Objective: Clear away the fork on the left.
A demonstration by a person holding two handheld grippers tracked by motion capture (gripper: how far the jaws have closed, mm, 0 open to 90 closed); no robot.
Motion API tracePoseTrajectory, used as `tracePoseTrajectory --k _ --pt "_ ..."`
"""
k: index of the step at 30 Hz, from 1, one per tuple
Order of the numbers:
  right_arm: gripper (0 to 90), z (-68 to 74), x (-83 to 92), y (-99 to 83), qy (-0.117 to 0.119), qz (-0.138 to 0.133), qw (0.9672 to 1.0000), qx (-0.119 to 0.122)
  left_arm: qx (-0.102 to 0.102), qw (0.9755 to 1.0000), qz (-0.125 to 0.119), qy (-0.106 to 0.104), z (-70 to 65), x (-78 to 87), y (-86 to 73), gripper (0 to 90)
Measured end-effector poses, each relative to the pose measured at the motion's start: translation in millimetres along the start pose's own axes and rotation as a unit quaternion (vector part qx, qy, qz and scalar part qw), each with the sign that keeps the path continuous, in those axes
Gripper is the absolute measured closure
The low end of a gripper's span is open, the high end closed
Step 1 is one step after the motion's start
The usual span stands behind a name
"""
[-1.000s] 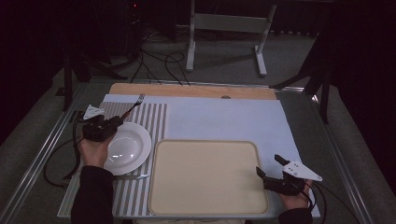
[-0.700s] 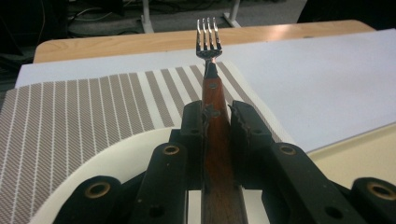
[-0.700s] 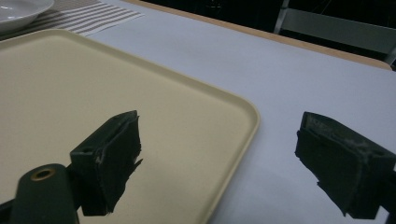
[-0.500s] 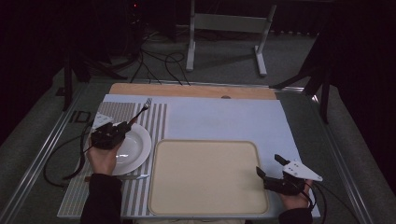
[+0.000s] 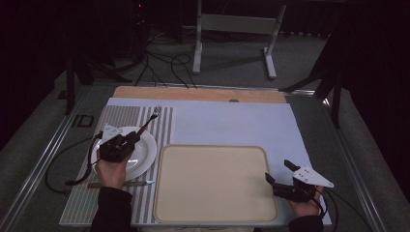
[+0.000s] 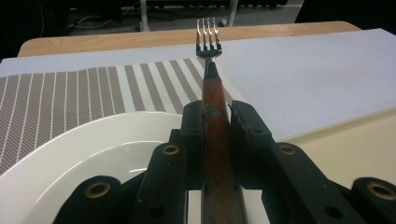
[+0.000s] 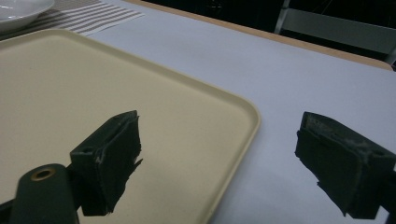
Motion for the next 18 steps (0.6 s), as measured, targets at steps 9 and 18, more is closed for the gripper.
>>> tracePoseTrajectory --k 9,18 --pt "13.6 0.4 -0.2 0.0 0.001 0.001 1.0 0.0 -0.003 1.0 -0.002 0.004 -11.8 3.4 -8.5 76.9" --pt "13.6 0.7 -0.9 0.2 0.001 0.001 1.0 0.002 -0.012 0.9998 -0.009 0.01 -26.6 9.2 -13.4 76.9"
Point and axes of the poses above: each handheld gripper's, and its own axes: x roughly backward along the jaws, y roughly out of its top, z roughly to its left, the point moved 5 cm from there along -x, roughly forward along the jaws, and after that the axes turned 13 degrees about z, right-handed, at the moved point
